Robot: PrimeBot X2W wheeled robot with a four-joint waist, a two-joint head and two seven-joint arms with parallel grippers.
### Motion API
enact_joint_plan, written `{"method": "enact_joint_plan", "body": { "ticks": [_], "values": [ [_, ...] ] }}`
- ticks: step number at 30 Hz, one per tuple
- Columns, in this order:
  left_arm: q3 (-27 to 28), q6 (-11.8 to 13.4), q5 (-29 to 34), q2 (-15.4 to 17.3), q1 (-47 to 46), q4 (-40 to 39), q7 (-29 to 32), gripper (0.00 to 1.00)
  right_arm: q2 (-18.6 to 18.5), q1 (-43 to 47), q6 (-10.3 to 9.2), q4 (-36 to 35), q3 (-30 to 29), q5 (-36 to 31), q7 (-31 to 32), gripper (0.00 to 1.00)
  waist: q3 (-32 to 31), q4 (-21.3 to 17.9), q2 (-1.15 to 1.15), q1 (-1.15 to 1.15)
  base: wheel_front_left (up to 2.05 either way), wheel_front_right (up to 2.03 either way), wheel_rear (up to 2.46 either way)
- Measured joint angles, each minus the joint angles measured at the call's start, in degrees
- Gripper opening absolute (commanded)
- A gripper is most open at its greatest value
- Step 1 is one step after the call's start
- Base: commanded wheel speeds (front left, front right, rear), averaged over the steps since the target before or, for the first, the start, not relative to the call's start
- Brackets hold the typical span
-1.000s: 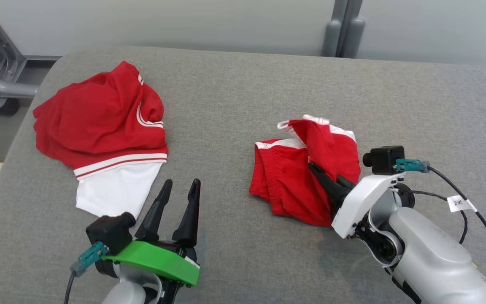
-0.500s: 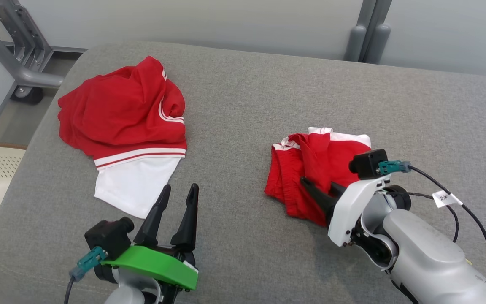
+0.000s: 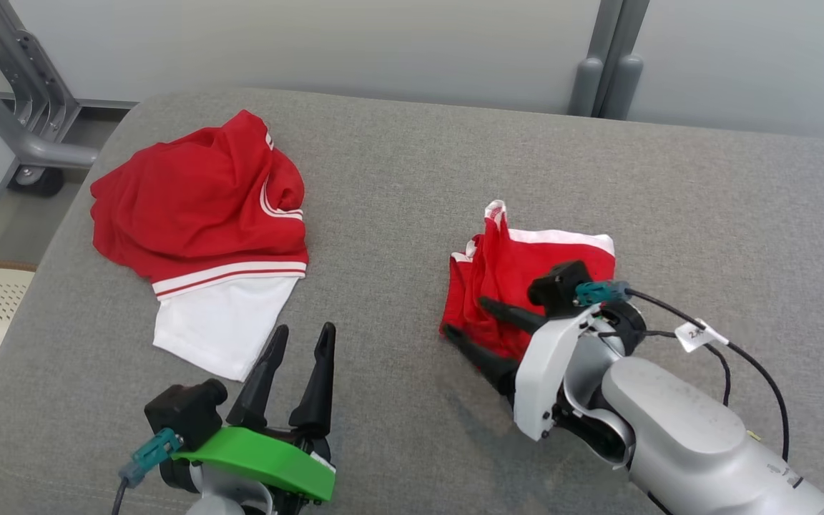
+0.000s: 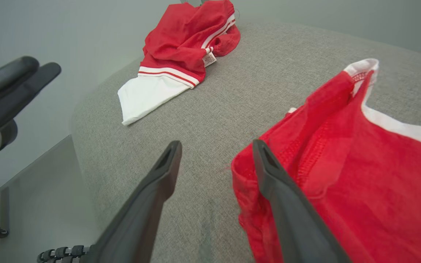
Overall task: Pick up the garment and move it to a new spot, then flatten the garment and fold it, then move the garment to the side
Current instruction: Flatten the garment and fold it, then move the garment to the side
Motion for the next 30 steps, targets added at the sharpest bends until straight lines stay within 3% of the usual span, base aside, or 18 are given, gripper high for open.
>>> {"method": "enact_joint_plan", "body": {
  "ticks": [8, 12, 24, 30],
  "values": [
    [-0.1, 0.0, 0.0, 0.0, 0.0, -0.2, 0.0, 1.00, 0.4, -0.4, 0.00, -2.3, 1.5, -1.0, -1.6, 1.00, -0.1, -0.3, 0.00, 0.00, 0.00, 0.00, 0.00],
    [0.2, 0.0, 0.0, 0.1, 0.0, -0.3, 0.0, 1.00, 0.4, -1.2, -0.11, -4.2, -1.6, -1.0, -4.0, 1.00, -0.1, -0.5, 0.00, 0.00, 0.00, 0.00, 0.00],
    [0.2, 0.5, 0.3, 0.3, 0.1, -1.3, 0.0, 1.00, -8.4, 1.7, -6.60, 1.2, -12.5, 3.8, -6.4, 1.00, 0.0, -0.7, 0.00, 0.00, 0.00, 0.00, 0.00],
    [-0.1, 0.6, 0.6, 0.3, 0.2, -2.3, 0.0, 1.00, -8.2, 7.0, -7.15, 4.9, -14.8, 8.4, -6.3, 1.00, 1.4, -0.2, 0.00, 0.00, 0.00, 0.00, 0.00]
  ]
}}
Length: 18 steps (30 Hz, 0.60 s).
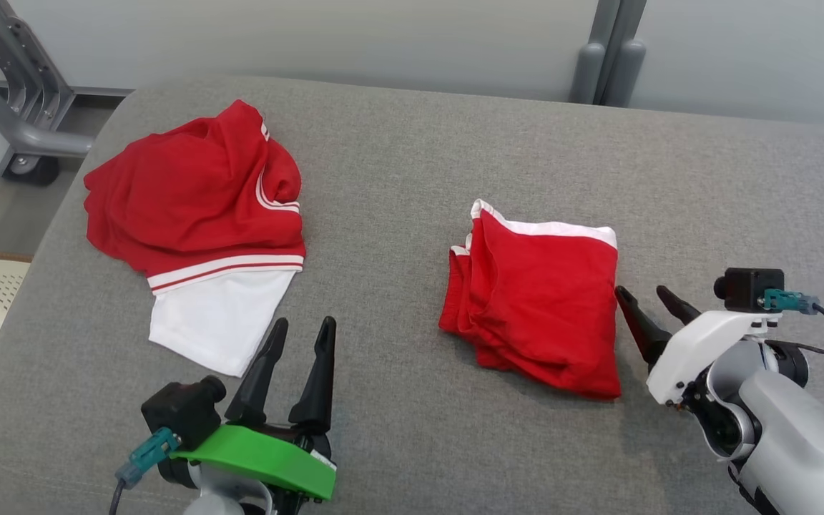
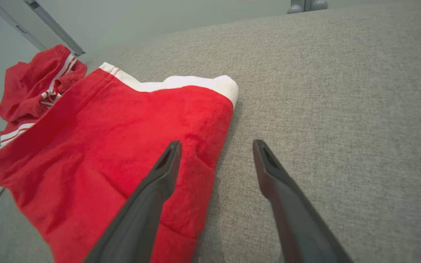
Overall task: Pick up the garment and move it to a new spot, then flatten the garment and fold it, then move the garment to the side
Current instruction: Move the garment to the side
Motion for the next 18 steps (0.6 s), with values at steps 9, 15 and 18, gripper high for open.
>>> {"method": "enact_joint_plan", "body": {
  "ticks": [9, 15, 18],
  "values": [
    [-0.5, 0.0, 0.2, 0.0, 0.0, -0.1, 0.1, 1.00, 2.7, 0.8, 1.81, 2.3, -2.9, 6.4, 0.0, 1.00, 1.9, 1.3, 0.00, 0.00, 0.00, 0.00, 0.00],
    [-0.4, 0.0, 0.2, 0.0, 0.0, -0.1, 0.2, 1.00, 3.6, 0.8, 2.71, 4.7, -4.7, 9.6, 0.6, 1.00, 2.7, 2.6, 0.00, 0.00, 0.00, 0.00, 0.00],
    [-0.2, 0.0, 0.2, 0.0, 0.0, 0.0, 0.2, 1.00, 4.1, 0.8, 3.75, 5.7, -4.8, 10.9, 1.6, 0.98, 3.0, 3.1, 0.00, 0.00, 0.00, 0.00, 0.00]
  ]
}}
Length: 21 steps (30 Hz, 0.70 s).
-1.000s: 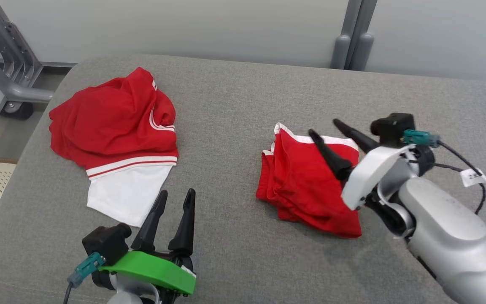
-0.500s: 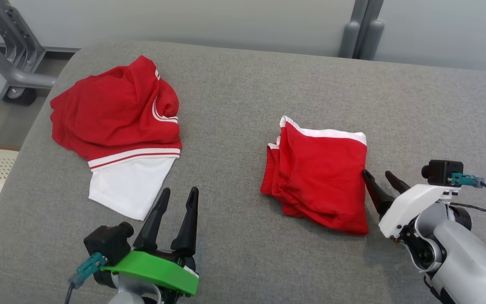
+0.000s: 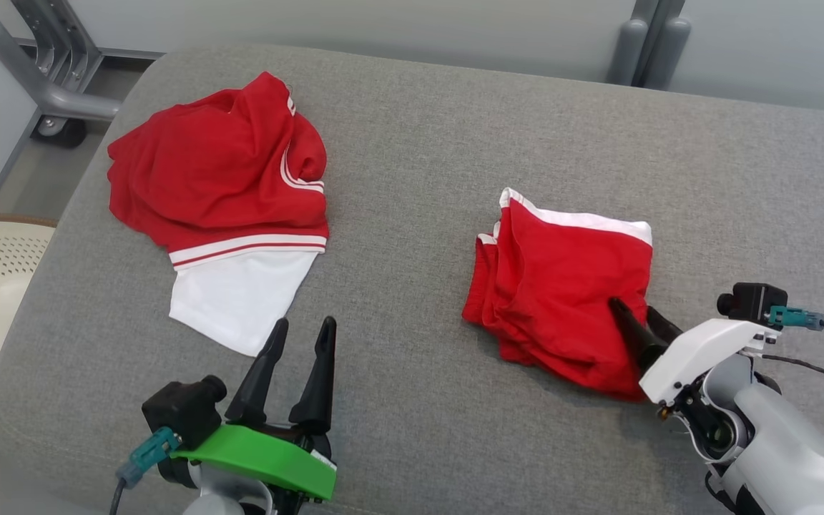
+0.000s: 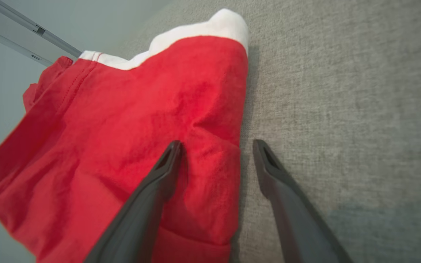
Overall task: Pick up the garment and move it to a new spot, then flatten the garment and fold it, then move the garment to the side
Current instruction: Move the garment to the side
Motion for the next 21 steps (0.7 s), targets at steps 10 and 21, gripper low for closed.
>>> {"method": "enact_joint_plan", "body": {
  "ticks": [10, 21],
  "values": [
    [0.8, 0.4, 0.0, 0.0, 0.0, 0.0, 0.0, 1.00, 0.7, -0.5, 1.47, 1.6, 1.0, 0.0, 0.8, 0.09, 0.3, 0.2, 0.00, 0.00, 0.00, 0.00, 0.00],
    [1.7, 0.5, 0.0, 0.3, 0.0, 0.0, 0.0, 1.00, -0.4, -3.6, 2.22, 2.1, 2.9, -3.1, -0.9, 0.00, 0.4, -2.3, 0.00, 0.00, 0.00, 0.00, 0.00]
  ]
}}
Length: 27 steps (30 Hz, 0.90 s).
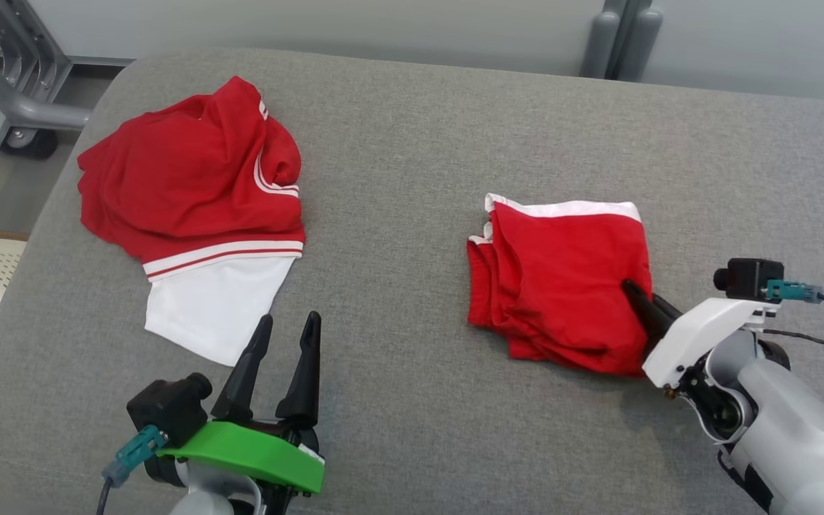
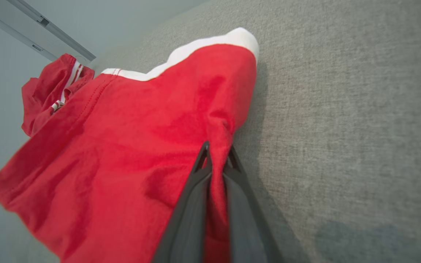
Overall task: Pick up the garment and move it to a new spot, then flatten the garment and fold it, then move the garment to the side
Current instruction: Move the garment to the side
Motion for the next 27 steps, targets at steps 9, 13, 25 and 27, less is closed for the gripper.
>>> {"method": "enact_joint_plan", "body": {
  "ticks": [9, 13, 25, 27],
  "values": [
    [-0.1, 0.0, 0.4, 0.1, 0.0, -1.2, 0.0, 1.00, -7.7, -1.4, 0.21, 2.1, -0.2, -2.7, -0.2, 0.00, -0.2, -3.3, 0.00, 0.00, 0.00, 0.00, 0.00],
    [-0.3, 0.0, 0.7, 0.3, 0.0, -1.8, 0.0, 1.00, -10.8, -2.5, 0.22, 2.4, -0.3, -3.8, -0.1, 0.00, -0.2, -4.8, 0.00, 0.00, 0.00, 0.00, 0.00],
    [-2.7, -0.1, 2.7, 1.2, -0.3, -5.2, 1.3, 1.00, -18.2, -4.5, 0.20, 3.6, -3.4, -3.9, 0.1, 0.00, 1.7, -8.1, 0.00, 0.00, 0.00, 0.00, 0.00],
    [-3.0, -0.1, 3.3, 1.3, -0.4, -5.9, 1.7, 1.00, -18.7, -5.1, 0.20, 3.8, -3.6, -3.9, 0.4, 0.00, 2.4, -8.3, 0.00, 0.00, 0.00, 0.00, 0.00]
  ]
}}
